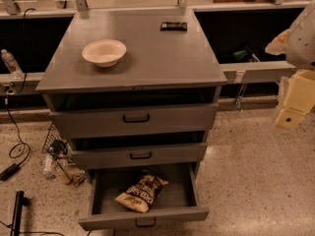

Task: Pick brown chip bag from bottom drawer and place on counter

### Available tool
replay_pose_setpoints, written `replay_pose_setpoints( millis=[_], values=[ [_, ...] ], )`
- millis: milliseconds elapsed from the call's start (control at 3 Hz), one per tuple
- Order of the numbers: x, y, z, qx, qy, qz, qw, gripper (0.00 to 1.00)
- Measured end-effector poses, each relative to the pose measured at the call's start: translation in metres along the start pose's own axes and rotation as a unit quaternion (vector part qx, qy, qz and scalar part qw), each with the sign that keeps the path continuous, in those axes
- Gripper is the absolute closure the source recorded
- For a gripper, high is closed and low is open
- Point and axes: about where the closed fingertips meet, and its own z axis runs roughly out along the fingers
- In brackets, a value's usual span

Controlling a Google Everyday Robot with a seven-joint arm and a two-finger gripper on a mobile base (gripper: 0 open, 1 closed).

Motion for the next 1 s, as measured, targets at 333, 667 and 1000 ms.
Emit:
replay_pose_setpoints(
  millis=[333,667,1000],
  values=[
    [-0.001,0.000,0.000,0.001,-0.003,0.000,1.0000,0.00],
    [-0.003,0.000,0.020,-0.005,-0.023,0.001,0.9997,0.00],
    [-0.015,0.016,0.122,-0.064,-0.101,-0.022,0.9926,0.00]
  ],
)
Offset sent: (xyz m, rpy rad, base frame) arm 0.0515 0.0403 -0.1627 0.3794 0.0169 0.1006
